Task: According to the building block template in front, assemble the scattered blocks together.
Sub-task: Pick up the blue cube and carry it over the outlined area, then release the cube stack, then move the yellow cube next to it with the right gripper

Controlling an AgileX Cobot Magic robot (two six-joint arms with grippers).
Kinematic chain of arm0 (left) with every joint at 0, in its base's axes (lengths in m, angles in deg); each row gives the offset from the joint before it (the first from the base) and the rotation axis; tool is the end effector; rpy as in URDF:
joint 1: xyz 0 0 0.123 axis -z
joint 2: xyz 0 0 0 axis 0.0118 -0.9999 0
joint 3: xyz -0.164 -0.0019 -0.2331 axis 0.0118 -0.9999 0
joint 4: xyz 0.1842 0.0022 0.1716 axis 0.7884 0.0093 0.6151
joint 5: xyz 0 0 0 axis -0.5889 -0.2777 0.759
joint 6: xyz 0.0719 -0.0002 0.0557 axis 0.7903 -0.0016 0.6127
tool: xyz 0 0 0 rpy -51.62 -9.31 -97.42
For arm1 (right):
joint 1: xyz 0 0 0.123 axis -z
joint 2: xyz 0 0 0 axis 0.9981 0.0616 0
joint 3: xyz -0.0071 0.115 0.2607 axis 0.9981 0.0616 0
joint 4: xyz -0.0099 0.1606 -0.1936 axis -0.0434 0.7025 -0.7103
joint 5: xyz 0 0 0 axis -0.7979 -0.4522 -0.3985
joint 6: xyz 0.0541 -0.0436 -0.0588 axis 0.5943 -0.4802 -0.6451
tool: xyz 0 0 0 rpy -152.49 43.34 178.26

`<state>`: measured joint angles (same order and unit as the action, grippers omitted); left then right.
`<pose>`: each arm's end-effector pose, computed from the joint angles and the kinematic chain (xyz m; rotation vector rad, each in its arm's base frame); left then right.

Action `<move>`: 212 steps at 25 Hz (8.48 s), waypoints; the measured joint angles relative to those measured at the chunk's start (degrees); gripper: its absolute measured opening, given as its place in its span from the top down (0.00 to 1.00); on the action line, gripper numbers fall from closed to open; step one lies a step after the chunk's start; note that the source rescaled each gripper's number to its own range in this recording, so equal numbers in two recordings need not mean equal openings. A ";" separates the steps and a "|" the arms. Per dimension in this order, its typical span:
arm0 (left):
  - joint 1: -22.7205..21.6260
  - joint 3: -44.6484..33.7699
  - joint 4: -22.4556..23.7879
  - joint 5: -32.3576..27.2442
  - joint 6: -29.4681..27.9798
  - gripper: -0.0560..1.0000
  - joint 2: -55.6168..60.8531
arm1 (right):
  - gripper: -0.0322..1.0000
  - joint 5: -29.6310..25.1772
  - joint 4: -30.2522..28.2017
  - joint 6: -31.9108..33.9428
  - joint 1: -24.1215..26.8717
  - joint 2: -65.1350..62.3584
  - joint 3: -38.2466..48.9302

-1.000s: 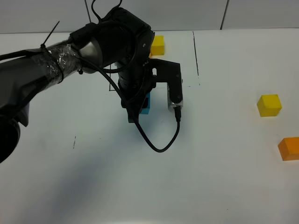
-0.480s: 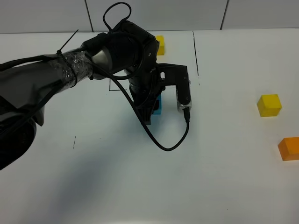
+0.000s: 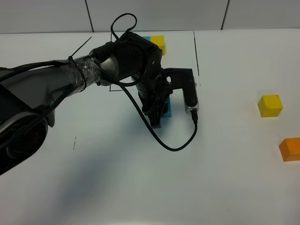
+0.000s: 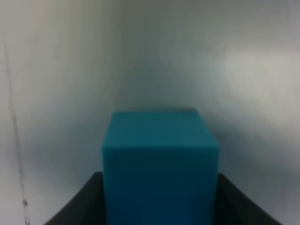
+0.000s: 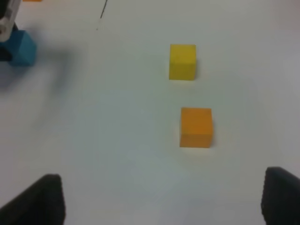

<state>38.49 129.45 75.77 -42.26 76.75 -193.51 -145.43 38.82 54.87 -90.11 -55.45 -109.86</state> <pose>0.3813 -0.2938 0.1358 1.9201 2.0074 0.0781 0.0027 0.0062 0.2766 -0.1163 2.0957 0.1020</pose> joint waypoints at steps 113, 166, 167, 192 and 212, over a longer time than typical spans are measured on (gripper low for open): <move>-25.22 -66.40 0.24 -9.84 -50.73 0.21 115.24 | 0.26 0.00 0.65 0.06 0.00 0.00 0.00; -38.30 -70.85 -7.90 -16.46 -44.08 0.28 131.21 | 0.26 0.00 0.87 0.06 0.00 0.00 0.00; -38.30 -70.85 -7.90 -16.46 -44.08 0.28 131.21 | 0.26 0.00 0.87 0.06 0.00 0.00 0.00; -38.31 -70.85 -7.90 -16.51 -44.08 0.29 131.14 | 0.26 18.88 -7.47 0.10 0.00 56.58 -13.18; -38.31 -70.85 -7.90 -16.51 -44.08 0.29 131.14 | 0.26 25.17 -2.47 -7.29 7.27 95.49 -31.38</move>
<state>0.18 58.60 67.87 -58.77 32.67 -62.37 -120.27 36.35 47.58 -82.84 40.04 -141.24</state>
